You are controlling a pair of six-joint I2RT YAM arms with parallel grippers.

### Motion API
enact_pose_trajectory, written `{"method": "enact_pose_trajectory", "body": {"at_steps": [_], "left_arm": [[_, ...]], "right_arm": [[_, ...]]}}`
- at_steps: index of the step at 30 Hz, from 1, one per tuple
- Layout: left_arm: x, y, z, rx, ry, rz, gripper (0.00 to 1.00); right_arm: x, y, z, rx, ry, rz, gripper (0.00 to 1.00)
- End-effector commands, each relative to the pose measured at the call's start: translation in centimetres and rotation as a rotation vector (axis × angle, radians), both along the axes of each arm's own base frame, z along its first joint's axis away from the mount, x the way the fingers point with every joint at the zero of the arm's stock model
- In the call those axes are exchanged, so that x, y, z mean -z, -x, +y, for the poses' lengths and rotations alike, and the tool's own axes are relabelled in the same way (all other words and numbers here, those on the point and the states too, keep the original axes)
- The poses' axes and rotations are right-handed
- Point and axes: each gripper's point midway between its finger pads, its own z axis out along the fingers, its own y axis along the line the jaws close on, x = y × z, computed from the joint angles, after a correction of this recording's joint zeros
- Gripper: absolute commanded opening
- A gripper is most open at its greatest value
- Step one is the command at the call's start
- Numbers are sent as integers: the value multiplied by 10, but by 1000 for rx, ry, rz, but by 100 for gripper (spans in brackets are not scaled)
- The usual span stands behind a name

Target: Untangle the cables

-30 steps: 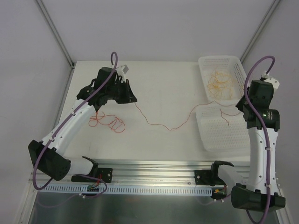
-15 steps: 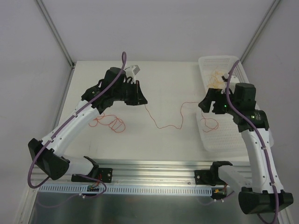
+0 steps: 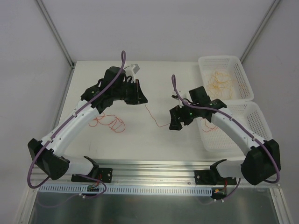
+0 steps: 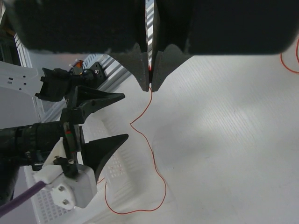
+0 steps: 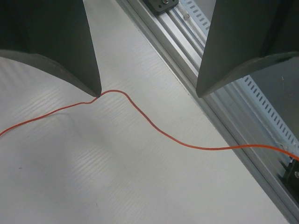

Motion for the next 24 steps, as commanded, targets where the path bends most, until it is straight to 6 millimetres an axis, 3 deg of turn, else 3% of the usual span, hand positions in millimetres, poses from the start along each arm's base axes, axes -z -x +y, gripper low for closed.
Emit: {"method": "enact_pose_trajectory", "body": {"at_steps": [1,5,8,11,12,14,15,18,19,20,23,24], "left_arm": [[-25,2,-1,-12,52,-56,0],[-25,3,2,-24,47,-60,0],[-21,4,3,-32,43,-52,0],[-15,2,8,-58,25,-54,0],[-13,1,10,-69,18,-55,0],[-8,0,15,-87,-4,-66,3],[-5,-5,22,-125,-27,-79,7],[4,-13,41,-215,-89,-114,21],[9,-14,46,-229,-113,-122,37],[6,-13,50,-237,-117,-140,45],[7,-20,69,-307,-180,-192,70],[7,-21,72,-318,-191,-205,77]], "right_arm": [[0,-16,11,-70,-9,-80,87],[18,-14,23,-115,-15,-22,84],[30,-11,31,-138,-36,29,75],[27,-9,30,-136,-37,24,39],[25,-7,27,-133,-28,26,19],[5,-8,23,-122,-32,-31,5],[0,-6,16,-105,-3,-38,0],[-34,-9,2,-57,46,-103,1],[-41,-10,-2,-41,64,-113,1],[-64,-18,-8,-7,80,-176,1],[-86,-16,-30,72,160,-198,1],[-105,-18,-43,123,188,-248,1]]}}
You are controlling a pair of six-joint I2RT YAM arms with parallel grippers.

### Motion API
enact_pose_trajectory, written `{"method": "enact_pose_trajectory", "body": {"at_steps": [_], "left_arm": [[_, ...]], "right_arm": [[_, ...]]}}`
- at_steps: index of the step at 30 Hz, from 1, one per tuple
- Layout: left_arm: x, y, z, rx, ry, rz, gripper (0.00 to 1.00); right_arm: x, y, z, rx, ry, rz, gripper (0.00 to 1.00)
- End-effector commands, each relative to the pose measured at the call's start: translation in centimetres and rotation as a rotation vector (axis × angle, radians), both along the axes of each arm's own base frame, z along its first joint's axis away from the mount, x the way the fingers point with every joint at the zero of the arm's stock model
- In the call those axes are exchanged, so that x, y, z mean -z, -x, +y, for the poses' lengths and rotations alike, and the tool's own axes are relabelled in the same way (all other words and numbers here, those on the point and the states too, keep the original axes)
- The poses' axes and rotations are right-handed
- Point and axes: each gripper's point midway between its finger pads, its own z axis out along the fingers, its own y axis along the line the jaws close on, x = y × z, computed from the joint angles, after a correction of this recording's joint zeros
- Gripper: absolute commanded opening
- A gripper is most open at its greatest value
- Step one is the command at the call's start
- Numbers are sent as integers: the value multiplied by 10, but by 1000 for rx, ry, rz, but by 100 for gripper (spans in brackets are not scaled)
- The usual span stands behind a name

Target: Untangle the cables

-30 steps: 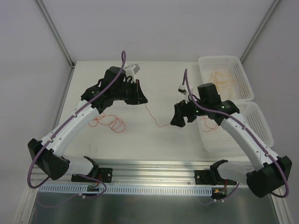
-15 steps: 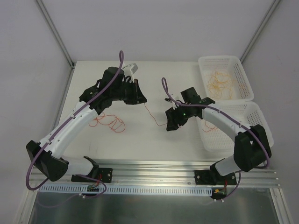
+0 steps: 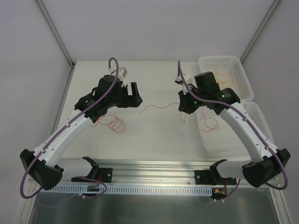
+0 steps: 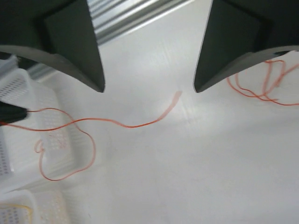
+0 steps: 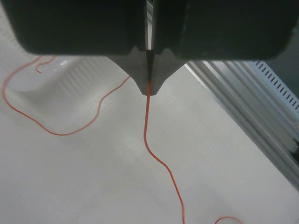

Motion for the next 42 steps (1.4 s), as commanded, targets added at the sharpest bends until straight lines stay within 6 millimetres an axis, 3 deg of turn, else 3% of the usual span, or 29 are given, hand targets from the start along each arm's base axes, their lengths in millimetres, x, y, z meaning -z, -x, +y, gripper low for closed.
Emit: {"method": "enact_pose_trajectory", "body": {"at_steps": [1,4,7,10,14,19,23,26,29,30,33,34,37,38,42], "left_arm": [[-14,-9,29,-103,-77,-124,88],[-13,-8,39,-132,-107,-143,98],[-2,-5,56,-172,-150,-151,99],[13,-4,71,-216,-187,-136,99],[50,2,96,-272,-244,-75,99],[87,8,117,-307,-293,2,99],[118,13,130,-326,-327,66,99],[135,16,139,-344,-351,105,99],[148,19,146,-357,-372,122,99],[149,19,146,-356,-373,122,99],[152,19,145,-351,-375,125,99],[152,18,145,-348,-379,125,99],[153,17,147,-351,-384,127,99],[152,17,147,-352,-381,124,99],[153,17,145,-342,-377,126,99]], "right_arm": [[-48,6,-45,151,100,-102,1],[-87,3,-75,290,108,-200,1],[-123,3,-113,461,111,-296,1],[-143,5,-154,649,133,-359,1],[-152,9,-209,938,139,-409,1],[-154,21,-250,1197,134,-415,1],[-168,23,-272,1360,70,-450,1],[-164,23,-292,1470,86,-437,1],[-142,19,-308,1555,118,-397,1],[-117,19,-315,1577,153,-338,1],[-81,8,-321,1646,92,-250,1],[-55,8,-323,1667,104,-185,0],[-19,4,-331,1740,53,-97,1],[8,2,-332,1748,56,-25,1],[61,0,-342,1820,8,157,3]]}}
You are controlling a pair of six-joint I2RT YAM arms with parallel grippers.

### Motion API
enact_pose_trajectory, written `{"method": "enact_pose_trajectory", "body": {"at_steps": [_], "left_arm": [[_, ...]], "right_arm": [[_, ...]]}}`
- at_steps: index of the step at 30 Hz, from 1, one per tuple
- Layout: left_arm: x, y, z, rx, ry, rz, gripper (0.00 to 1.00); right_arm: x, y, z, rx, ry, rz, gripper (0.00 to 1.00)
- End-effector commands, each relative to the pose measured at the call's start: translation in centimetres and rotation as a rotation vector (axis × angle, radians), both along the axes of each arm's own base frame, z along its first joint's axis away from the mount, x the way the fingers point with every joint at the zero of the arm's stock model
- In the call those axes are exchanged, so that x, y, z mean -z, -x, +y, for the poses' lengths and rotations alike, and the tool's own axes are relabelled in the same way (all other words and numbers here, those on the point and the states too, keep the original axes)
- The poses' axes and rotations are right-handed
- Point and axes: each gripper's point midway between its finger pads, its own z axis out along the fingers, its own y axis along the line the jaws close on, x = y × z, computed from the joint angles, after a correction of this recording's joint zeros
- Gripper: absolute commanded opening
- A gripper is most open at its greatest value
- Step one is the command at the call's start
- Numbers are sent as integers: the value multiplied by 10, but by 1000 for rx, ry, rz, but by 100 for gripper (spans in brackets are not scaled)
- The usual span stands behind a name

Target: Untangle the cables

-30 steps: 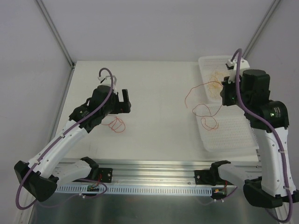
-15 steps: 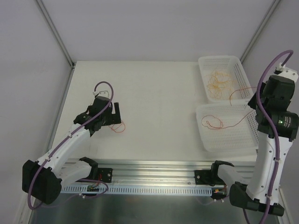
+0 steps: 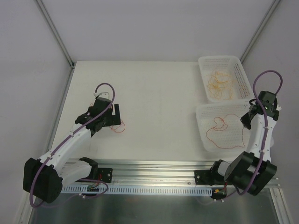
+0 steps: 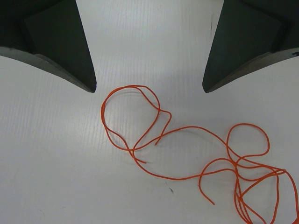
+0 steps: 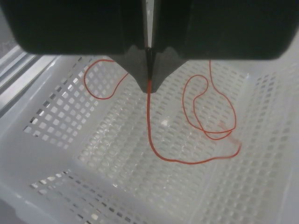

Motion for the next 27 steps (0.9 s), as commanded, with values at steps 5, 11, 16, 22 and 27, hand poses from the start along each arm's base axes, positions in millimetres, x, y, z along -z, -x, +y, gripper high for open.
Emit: {"method": "enact_pose_trajectory", "body": {"at_steps": [5,11,16,22,27], "left_arm": [[-1,-5,2,7,-4,-16,99],[1,-5,-1,2,8,-5,99],[9,-2,-1,-28,26,36,99],[22,-2,-16,-32,92,116,96],[31,-6,-41,0,136,189,91]], "right_arm": [[17,-21,-17,95,-71,-18,62],[-44,-39,-2,-38,4,-147,97],[-76,-52,63,-310,25,-225,100],[-85,-50,146,-648,-11,-318,100],[-77,-39,215,-901,-142,-379,100]]}}
